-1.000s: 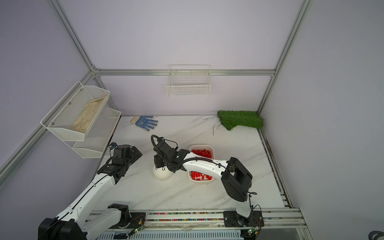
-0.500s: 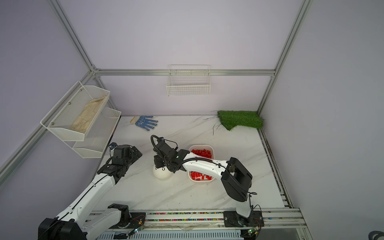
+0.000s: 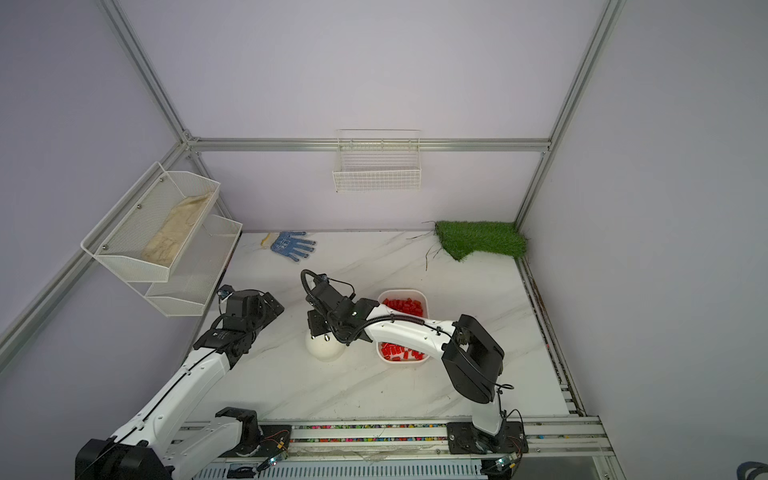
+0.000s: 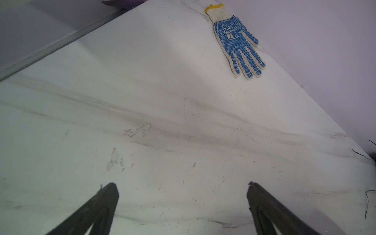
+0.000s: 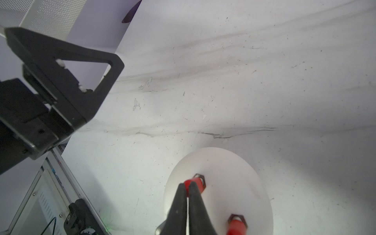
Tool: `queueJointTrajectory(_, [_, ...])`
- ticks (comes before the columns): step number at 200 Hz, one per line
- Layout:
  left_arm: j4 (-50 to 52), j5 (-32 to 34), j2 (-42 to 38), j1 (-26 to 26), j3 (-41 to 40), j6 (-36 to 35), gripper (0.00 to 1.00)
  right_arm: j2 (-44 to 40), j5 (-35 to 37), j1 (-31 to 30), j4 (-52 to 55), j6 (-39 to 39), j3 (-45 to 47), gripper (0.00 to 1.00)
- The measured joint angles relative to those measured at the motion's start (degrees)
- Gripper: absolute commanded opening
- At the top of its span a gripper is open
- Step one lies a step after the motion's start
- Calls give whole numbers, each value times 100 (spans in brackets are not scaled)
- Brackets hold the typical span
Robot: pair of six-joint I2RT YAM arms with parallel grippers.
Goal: Cover the protruding screws with screw protection sleeves
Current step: Attach the screw protection sleeve to the screw.
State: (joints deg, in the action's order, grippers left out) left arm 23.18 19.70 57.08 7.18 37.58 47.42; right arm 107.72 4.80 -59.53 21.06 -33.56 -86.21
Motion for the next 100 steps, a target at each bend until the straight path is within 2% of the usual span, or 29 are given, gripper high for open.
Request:
queueJointTrajectory(56, [0, 0, -11, -2, 0, 0, 100, 7, 105, 0, 7, 50, -90, 13])
queueJointTrajectory(100, [0, -2, -11, -2, 0, 0, 100, -155, 461, 35, 33, 173, -155, 15])
